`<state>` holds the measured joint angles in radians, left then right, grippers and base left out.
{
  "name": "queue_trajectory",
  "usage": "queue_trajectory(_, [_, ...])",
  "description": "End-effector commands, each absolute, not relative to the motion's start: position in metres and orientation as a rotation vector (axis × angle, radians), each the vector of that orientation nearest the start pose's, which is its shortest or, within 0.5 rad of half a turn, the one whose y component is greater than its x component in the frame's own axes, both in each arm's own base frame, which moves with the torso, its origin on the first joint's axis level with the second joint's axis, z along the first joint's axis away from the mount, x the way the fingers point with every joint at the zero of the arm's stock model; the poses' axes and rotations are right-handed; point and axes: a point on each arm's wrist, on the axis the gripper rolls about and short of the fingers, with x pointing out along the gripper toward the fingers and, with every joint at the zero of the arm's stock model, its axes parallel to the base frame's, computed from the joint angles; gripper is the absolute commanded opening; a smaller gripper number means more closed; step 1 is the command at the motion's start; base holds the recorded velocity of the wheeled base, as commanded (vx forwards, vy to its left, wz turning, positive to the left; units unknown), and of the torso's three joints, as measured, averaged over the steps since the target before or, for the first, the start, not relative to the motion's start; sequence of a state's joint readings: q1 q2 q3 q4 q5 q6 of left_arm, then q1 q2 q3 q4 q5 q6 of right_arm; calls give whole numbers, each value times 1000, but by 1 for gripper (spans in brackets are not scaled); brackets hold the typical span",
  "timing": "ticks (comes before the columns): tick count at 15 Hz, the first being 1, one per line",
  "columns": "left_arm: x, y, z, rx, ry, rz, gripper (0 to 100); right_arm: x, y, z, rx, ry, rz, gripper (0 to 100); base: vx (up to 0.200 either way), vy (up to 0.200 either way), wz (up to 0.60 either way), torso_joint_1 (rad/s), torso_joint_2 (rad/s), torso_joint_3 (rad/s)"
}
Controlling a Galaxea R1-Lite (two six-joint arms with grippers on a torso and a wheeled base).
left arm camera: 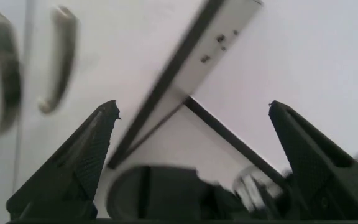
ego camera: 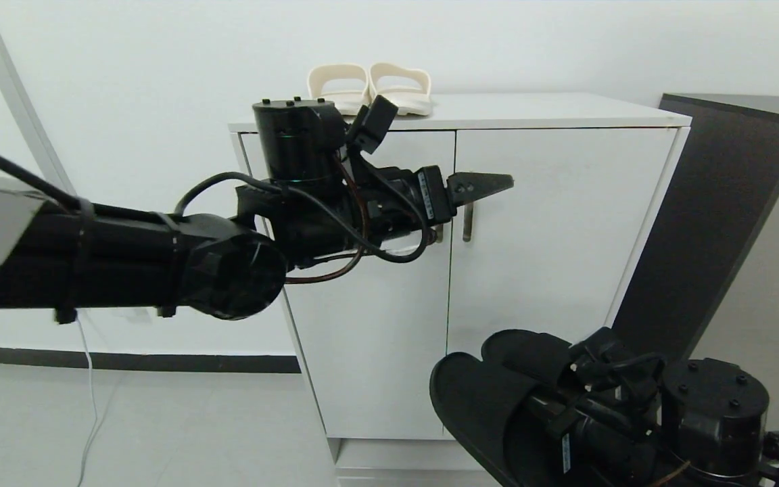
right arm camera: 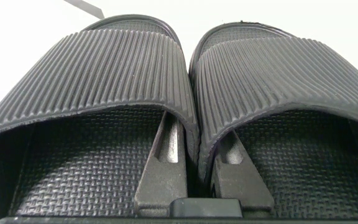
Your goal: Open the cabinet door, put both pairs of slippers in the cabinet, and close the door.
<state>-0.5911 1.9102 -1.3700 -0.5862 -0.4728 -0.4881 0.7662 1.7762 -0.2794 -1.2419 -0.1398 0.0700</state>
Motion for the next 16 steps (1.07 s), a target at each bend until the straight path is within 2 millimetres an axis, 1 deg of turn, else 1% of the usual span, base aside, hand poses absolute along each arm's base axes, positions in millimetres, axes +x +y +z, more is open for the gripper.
queue_trajectory(1, [335, -235, 246, -479, 257, -1026, 100, 181, 170, 99, -46, 256, 615, 0, 0, 0, 0, 0, 0, 0])
queue_trajectory(3, [338, -237, 254, -492, 237, -1032, 100, 181, 170, 99, -47, 255, 614, 0, 0, 0, 0, 0, 0, 0])
queue_trajectory(8, [345, -238, 260, -487, 288, -999, 100, 181, 170, 99, -47, 255, 614, 0, 0, 0, 0, 0, 0, 0])
queue_trajectory(13, [363, -238, 258, -481, 268, -972, 100, 181, 170, 99, -47, 255, 614, 0, 0, 0, 0, 0, 0, 0])
queue_trajectory(16, [369, -240, 257, -480, 283, -953, 100, 181, 170, 99, -47, 255, 614, 0, 0, 0, 0, 0, 0, 0])
